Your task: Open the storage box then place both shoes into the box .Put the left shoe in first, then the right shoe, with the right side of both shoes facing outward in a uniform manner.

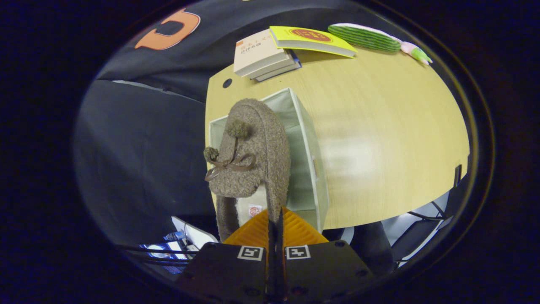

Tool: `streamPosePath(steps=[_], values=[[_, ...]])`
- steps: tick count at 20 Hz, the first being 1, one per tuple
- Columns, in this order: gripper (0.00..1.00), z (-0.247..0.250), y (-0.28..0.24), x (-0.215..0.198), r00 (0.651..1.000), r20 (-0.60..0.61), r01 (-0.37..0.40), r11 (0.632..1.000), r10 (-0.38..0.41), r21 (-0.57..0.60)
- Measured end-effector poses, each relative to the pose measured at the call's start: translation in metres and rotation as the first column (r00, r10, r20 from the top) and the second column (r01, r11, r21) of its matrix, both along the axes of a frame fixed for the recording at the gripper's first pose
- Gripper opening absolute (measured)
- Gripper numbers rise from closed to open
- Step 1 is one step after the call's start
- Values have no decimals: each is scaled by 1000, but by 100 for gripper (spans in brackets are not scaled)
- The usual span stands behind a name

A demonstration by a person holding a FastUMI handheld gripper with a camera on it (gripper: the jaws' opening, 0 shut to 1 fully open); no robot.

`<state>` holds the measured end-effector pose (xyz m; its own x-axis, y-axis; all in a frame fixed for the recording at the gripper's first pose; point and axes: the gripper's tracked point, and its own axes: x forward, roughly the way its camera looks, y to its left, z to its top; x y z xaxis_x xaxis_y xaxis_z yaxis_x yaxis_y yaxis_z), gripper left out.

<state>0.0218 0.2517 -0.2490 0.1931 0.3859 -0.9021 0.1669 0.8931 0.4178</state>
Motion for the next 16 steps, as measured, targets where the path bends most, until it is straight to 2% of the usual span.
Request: streamPosePath(steps=[3, 6, 9, 11, 12, 13, 14, 16], values=[[6, -10, -9, 8, 999, 6, 42, 999, -42, -29], [8, -16, -11, 5, 999, -6, 52, 998, -52, -35], [19, -10, -5, 10, 998, 10, 61, 998, -61, 4], [34, -2, -4, 13, 997, 45, 58, 998, -58, 16], [48, 4, -7, 14, 996, 68, 57, 998, -57, 7], [55, 7, -10, 18, 994, 95, 56, 998, -55, -4], [69, 11, -14, 20, 991, 121, 56, 998, -53, -21], [80, 20, -23, 23, 983, 180, 53, 997, -42, -61]])
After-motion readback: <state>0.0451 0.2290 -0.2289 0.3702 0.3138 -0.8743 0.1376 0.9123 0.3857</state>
